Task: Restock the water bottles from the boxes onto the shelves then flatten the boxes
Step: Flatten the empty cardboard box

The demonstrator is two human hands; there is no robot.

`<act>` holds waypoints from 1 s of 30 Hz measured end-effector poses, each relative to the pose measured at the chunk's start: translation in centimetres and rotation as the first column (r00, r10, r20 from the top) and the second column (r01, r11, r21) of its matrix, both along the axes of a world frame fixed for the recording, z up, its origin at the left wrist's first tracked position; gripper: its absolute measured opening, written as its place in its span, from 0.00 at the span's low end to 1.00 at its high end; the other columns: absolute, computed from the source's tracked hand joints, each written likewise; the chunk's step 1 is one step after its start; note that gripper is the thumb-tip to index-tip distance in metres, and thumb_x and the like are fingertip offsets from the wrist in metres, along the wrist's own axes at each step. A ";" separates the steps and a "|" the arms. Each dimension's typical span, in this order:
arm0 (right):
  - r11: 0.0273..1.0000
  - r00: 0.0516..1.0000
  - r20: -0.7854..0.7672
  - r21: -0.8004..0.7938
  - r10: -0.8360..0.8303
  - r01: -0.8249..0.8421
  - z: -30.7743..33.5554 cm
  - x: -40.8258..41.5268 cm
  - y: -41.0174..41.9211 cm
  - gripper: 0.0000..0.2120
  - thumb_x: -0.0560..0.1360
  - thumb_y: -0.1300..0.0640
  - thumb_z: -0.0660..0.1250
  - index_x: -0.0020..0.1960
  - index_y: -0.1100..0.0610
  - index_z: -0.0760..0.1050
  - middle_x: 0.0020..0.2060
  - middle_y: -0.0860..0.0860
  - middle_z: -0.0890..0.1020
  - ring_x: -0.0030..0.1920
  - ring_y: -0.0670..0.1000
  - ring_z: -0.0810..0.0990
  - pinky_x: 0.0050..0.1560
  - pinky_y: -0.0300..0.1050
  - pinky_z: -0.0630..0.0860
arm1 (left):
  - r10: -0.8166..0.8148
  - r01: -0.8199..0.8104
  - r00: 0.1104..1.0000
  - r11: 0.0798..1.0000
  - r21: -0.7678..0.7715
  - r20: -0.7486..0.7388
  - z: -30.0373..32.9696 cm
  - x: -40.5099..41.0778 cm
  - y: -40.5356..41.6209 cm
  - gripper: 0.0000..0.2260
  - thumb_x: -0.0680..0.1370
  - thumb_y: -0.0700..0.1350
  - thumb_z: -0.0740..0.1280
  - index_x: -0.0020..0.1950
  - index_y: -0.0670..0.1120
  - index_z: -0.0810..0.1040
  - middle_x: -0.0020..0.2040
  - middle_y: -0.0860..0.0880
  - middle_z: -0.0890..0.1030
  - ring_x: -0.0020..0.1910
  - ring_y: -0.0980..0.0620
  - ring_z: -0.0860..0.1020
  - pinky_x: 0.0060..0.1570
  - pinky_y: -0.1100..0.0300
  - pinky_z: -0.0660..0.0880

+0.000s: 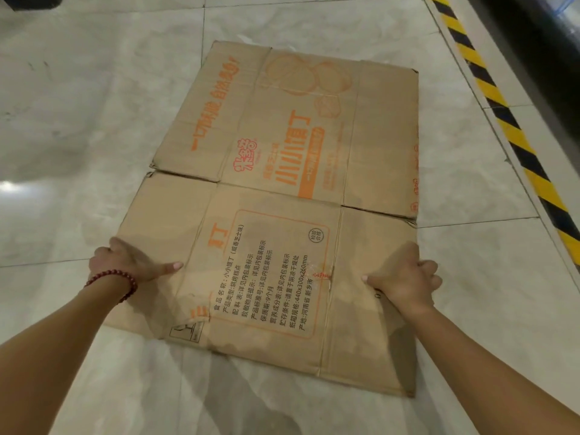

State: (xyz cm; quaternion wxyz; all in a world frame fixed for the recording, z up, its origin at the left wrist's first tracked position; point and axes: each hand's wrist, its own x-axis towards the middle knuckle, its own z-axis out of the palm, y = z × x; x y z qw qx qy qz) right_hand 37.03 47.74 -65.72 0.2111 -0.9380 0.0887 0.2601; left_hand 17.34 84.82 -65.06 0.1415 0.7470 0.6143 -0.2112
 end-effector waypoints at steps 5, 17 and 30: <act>0.999 0.998 -0.024 -0.019 -0.050 0.049 0.1 0.7 -1.1 0.47 0.58 0.47 0.81 0.65 0.59 0.58 0.63 0.62 0.62 0.63 0.63 0.61 0.59 0.58 0.70 | 0.034 -0.034 0.999 0.999 0.001 0.027 0.4 -0.7 0.3 0.57 0.52 0.67 0.77 0.70 0.38 0.61 0.64 0.35 0.68 0.63 0.34 0.68 0.58 0.41 0.71; 0.983 0.987 -0.029 0.086 -0.158 0.160 2.6 1.8 -1.7 0.42 0.58 0.55 0.82 0.62 0.65 0.60 0.59 0.60 0.73 0.62 0.62 0.71 0.56 0.56 0.73 | -0.101 0.066 0.981 0.977 0.203 0.166 5.9 -0.6 -1.6 0.39 0.61 0.60 0.78 0.57 0.39 0.63 0.52 0.34 0.76 0.49 0.35 0.76 0.42 0.46 0.76; 0.933 0.985 0.158 0.339 0.073 -0.124 8.1 -0.8 1.8 0.10 0.73 0.66 0.60 0.54 0.62 0.68 0.42 0.54 0.77 0.39 0.52 0.75 0.34 0.43 0.71 | -0.135 0.130 0.905 0.991 0.042 0.404 10.3 1.4 -5.5 0.12 0.71 0.43 0.74 0.48 0.38 0.78 0.45 0.39 0.81 0.41 0.44 0.74 0.45 0.52 0.73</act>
